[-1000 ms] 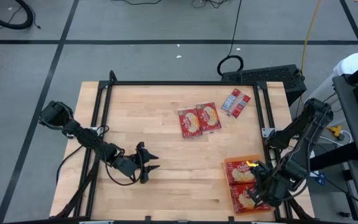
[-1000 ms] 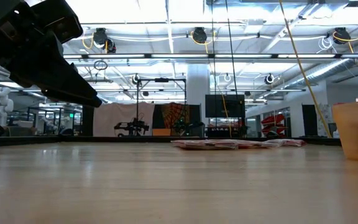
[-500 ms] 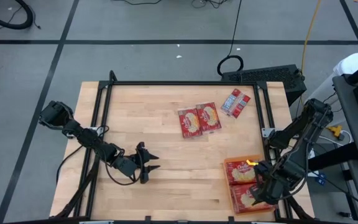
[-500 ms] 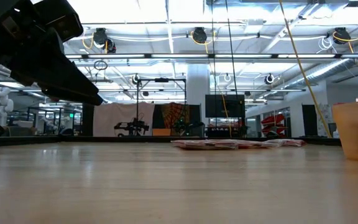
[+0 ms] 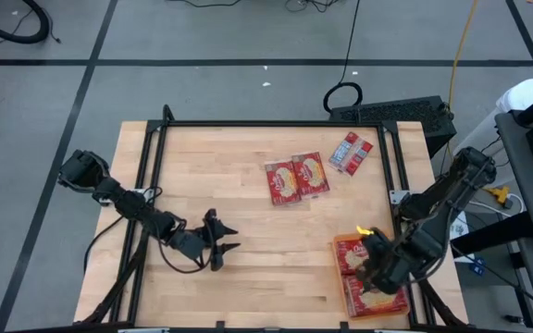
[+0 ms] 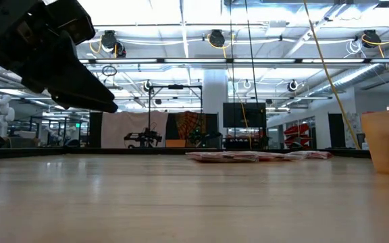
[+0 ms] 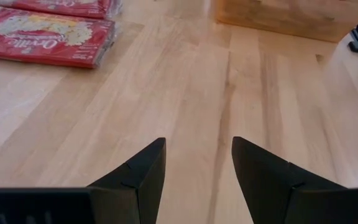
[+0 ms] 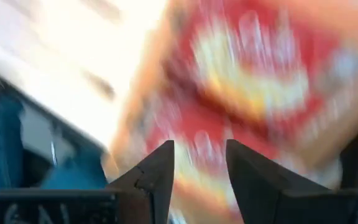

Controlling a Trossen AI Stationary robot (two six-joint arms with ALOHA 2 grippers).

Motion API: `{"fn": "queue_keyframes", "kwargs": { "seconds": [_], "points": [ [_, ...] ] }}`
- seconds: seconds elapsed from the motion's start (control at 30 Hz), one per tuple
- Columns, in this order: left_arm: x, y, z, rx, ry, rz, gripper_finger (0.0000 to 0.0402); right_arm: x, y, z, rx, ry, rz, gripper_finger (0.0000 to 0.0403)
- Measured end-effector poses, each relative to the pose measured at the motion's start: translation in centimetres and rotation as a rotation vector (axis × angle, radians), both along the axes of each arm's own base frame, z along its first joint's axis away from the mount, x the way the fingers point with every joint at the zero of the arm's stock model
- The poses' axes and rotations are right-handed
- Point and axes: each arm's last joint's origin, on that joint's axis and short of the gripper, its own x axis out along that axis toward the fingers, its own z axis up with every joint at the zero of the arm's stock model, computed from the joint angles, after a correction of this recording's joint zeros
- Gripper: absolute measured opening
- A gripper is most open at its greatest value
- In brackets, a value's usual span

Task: Sort popcorn bags into baskets
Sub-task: Put the popcorn pack into the orange bin

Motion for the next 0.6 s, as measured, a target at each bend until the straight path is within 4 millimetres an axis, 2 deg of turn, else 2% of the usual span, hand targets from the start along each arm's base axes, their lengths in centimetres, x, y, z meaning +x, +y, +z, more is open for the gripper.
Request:
{"fn": "queue_keyframes", "kwargs": {
  "seconds": [0.17,0.3,0.47,0.6],
  "points": [
    [0.3,0.7,0.0,0.009,0.001,0.026,0.0186,1.9,-1.7,0.0,-0.252,-0.231,0.009,0.0139],
    [0.5,1.1,0.0,0.005,0.001,0.044,0.0186,3.8,-2.8,-0.6,-0.446,-0.339,0.034,0.0139],
    [0.6,1.1,0.0,0.002,0.0,0.048,0.0186,6.5,-4.0,-3.4,-0.54,-0.433,0.079,0.0138],
    [0.6,1.3,0.0,0.024,-0.007,0.069,0.0186,8.5,-5.8,-5.7,-0.562,-0.509,0.099,0.0138]
  ]
}}
